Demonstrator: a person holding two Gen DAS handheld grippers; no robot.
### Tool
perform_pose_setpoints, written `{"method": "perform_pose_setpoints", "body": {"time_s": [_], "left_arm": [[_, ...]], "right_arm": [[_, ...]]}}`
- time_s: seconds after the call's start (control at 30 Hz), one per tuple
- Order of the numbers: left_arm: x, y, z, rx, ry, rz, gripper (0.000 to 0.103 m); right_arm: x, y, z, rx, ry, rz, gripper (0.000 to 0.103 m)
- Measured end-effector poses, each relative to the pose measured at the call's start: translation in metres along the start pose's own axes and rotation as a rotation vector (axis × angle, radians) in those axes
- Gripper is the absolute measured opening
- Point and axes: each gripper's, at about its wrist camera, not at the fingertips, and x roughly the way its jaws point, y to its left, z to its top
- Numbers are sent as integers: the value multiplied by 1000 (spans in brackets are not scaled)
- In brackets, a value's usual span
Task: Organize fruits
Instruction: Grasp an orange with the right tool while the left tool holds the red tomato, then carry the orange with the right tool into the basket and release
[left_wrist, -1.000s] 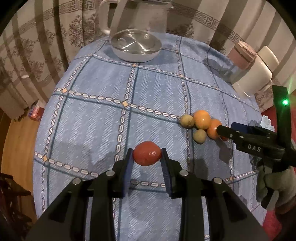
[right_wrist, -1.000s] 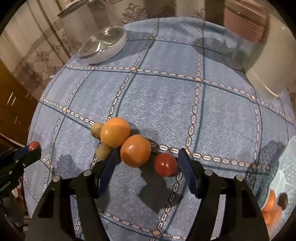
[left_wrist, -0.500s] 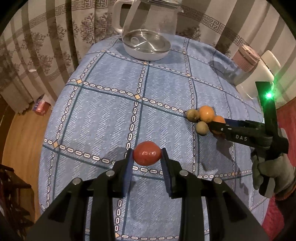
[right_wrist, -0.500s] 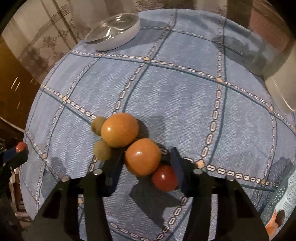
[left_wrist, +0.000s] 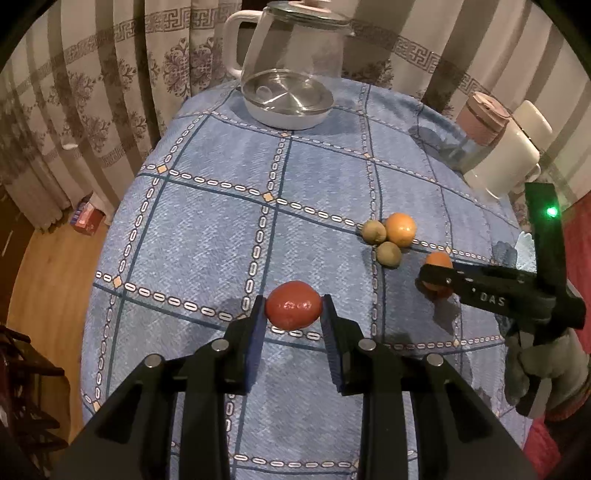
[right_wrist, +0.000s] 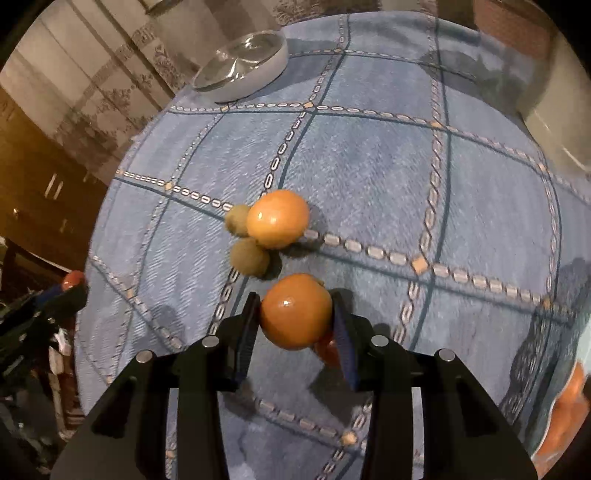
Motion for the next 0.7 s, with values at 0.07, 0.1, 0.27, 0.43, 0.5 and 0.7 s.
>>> {"method": "perform_pose_setpoints", "body": {"time_s": [0.07,0.1,0.27,0.43,0.5,0.7], "left_arm": [[-3,-5,-1,6,-6,-1,30],[-4,-8,-2,10,-9,-3,30],[-9,-23,-6,24,-16,-7,30],[-18,-39,-13,41,-29,-12,30],[-22,-45,-16,47,-35,-12,30],[-36,-65,-27,65,-54,-15,30]], "right_arm": [[-9,-1,-8,11,-10,10,40],[-15,-2,-13,17,-18,16,40],[-40,-9,-36,55,-49,43,40],[-61,-18,-62,88,-64,55,40],[-70,-23,-71,103,-71,57,40],[-97,-40,-99,143,-98,58,40]]}}
